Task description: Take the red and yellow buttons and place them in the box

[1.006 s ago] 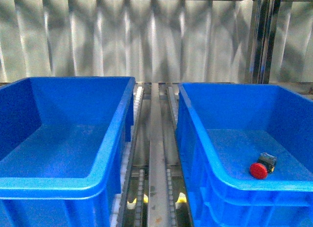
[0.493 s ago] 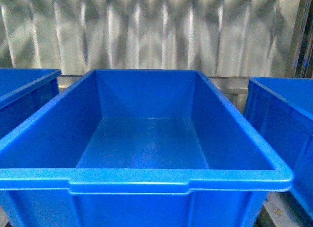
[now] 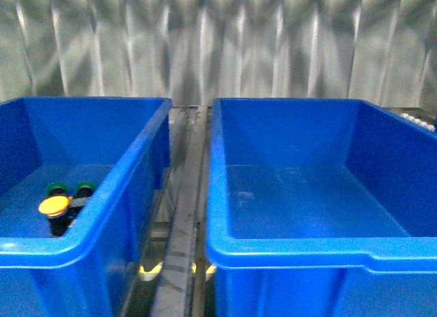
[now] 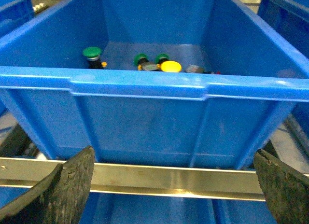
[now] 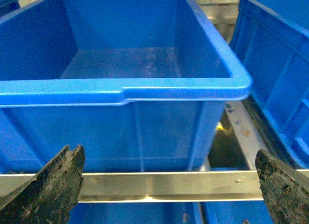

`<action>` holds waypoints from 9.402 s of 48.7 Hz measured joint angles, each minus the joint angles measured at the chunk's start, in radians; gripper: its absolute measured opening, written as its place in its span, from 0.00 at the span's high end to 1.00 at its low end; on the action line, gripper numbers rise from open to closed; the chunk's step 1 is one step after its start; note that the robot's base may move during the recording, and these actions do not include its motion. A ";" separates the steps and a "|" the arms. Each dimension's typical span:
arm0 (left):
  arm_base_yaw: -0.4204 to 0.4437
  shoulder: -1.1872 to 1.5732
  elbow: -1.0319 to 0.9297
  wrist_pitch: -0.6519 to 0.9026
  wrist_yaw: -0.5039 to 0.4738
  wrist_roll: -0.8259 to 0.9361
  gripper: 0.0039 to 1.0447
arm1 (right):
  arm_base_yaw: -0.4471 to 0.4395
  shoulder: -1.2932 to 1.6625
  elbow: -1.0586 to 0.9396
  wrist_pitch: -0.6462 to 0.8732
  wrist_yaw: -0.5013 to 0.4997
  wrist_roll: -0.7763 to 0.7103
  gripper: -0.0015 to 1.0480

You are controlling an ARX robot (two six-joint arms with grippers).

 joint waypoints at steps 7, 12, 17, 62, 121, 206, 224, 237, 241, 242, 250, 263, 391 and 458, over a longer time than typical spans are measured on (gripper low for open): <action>0.000 0.000 0.000 0.000 -0.001 0.000 0.07 | 0.000 0.001 0.000 0.000 -0.004 0.000 0.03; 0.000 0.000 0.000 0.000 -0.007 -0.001 0.07 | -0.001 0.000 0.000 0.000 -0.010 0.000 0.03; 0.000 0.000 0.000 0.000 -0.003 0.000 0.07 | -0.001 0.000 0.000 0.000 -0.010 0.000 0.03; -0.055 1.474 1.340 -0.459 0.043 -0.164 0.07 | -0.001 0.000 0.000 0.000 -0.003 0.000 0.03; -0.264 2.137 1.886 -0.679 -0.164 -0.182 0.07 | -0.001 0.000 0.000 0.000 -0.003 0.000 0.03; 0.096 1.537 1.055 0.421 0.636 -0.600 0.67 | -0.001 0.000 0.000 0.000 -0.003 0.000 0.03; -0.189 1.592 1.009 0.936 0.833 -1.055 0.67 | -0.001 0.000 0.000 0.000 -0.003 0.000 0.03; -0.386 1.652 1.073 0.894 0.863 -1.007 0.67 | -0.001 0.000 0.000 0.000 -0.003 0.000 0.03; -0.409 1.677 1.096 0.895 0.864 -1.003 0.67 | -0.001 0.000 0.000 0.000 -0.003 0.000 0.03; -0.413 1.683 1.100 0.897 0.864 -1.003 0.67 | -0.001 0.000 0.000 0.000 -0.003 0.000 0.03; -0.443 1.730 1.152 0.890 0.863 -0.992 0.67 | 0.036 0.039 -0.002 0.077 0.130 0.038 0.03; -0.516 1.786 1.265 0.816 0.858 -0.938 0.67 | -0.270 0.750 0.440 0.579 0.119 0.371 0.03; -0.609 2.066 1.663 0.557 0.878 -0.724 0.67 | 0.176 1.223 0.935 0.174 0.220 1.601 0.56; -0.350 1.448 1.049 0.656 0.679 -0.616 0.07 | 0.149 1.197 0.848 0.248 0.285 1.422 0.70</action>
